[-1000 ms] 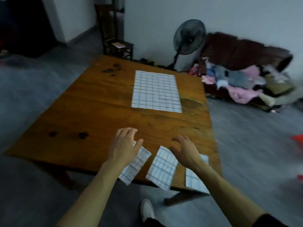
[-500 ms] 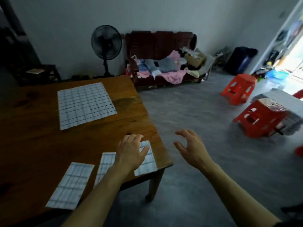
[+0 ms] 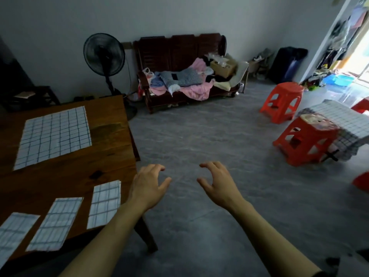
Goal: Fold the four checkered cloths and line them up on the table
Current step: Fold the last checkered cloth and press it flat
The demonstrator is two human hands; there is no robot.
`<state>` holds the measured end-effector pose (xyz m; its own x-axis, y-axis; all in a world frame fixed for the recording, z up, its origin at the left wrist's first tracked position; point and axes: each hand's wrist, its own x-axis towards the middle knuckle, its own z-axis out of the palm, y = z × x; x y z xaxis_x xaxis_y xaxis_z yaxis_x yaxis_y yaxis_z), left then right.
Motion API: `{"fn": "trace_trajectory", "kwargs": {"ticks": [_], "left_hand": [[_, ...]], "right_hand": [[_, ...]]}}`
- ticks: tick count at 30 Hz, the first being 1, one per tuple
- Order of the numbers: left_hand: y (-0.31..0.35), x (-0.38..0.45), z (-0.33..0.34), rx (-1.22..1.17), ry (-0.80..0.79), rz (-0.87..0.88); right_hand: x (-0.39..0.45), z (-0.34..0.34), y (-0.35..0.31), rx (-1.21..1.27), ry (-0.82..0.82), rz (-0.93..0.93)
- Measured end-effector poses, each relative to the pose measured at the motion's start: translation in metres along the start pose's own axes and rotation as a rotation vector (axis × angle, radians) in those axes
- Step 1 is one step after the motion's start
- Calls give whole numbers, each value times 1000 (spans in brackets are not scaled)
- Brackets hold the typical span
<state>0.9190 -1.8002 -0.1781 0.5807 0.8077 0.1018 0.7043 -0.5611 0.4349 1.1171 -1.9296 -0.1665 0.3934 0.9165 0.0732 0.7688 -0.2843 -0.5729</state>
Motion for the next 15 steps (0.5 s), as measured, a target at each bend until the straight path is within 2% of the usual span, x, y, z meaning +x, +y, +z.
{"fn": "trace_trajectory", "kwargs": {"ticks": [6, 15], "left_hand": [[30, 50, 14, -1, 9, -33], [17, 180, 58, -21, 77, -146]], "right_hand": [[49, -23, 37, 17, 2, -71], [176, -31, 73, -77, -52, -72]]}}
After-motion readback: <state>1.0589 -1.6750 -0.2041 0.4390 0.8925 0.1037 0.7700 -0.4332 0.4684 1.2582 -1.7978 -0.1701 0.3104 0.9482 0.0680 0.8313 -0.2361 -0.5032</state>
